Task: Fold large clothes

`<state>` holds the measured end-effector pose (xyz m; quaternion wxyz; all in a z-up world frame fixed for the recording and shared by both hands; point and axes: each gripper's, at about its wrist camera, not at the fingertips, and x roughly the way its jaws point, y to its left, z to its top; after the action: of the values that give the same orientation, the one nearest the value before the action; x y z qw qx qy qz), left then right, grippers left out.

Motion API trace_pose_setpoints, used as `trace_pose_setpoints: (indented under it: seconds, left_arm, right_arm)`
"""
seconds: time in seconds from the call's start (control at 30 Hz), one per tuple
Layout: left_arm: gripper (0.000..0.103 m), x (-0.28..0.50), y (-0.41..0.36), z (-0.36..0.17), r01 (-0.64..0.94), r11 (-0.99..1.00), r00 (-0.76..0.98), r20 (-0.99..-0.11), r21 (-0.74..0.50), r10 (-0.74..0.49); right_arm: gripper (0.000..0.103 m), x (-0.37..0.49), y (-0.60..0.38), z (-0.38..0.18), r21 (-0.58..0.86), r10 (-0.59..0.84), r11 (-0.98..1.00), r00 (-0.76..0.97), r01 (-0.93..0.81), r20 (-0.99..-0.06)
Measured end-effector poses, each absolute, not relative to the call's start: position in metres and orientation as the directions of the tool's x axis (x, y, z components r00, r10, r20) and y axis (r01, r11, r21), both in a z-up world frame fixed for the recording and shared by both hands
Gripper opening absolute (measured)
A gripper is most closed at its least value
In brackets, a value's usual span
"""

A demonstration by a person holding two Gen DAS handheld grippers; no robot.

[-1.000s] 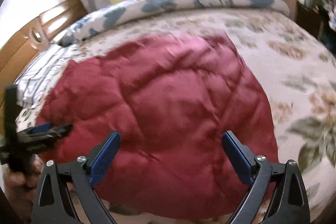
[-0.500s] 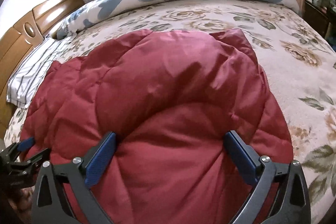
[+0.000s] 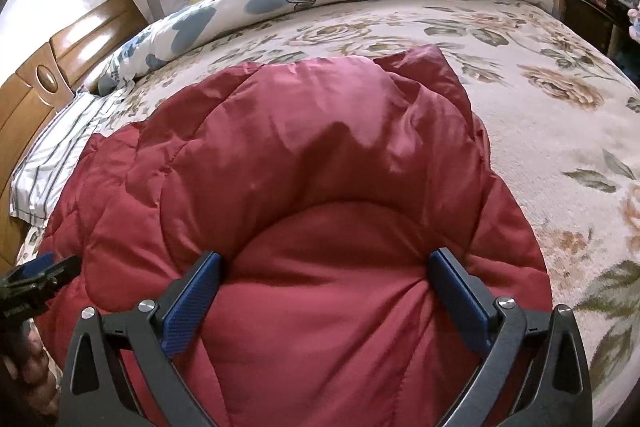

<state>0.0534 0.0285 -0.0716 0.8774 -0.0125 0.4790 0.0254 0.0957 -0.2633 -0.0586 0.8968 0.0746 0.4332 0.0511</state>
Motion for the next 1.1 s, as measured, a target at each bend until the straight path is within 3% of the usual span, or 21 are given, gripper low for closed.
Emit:
trace_pose_setpoints:
  seconds: [0.27, 0.57, 1.1]
  left_arm:
    - [0.103, 0.053, 0.029, -0.073, -0.050, 0.999, 0.541, -0.840, 0.011, 0.037]
    - [0.103, 0.045, 0.027, -0.067, -0.066, 0.998, 0.547, -0.836, 0.015, 0.048]
    - [0.103, -0.033, 0.049, -0.041, -0.053, 0.983, 0.586, -0.802, -0.174, -0.110]
  right_arm:
    - [0.101, 0.079, -0.263, -0.050, 0.159, 0.126, 0.987, 0.641, -0.007, -0.757]
    - [0.102, 0.024, -0.241, -0.025, 0.145, 0.178, 0.984, 0.685, -0.106, -0.707]
    - [0.103, 0.000, -0.226, -0.035, 0.136, 0.204, 0.979, 0.661, -0.154, -0.722]
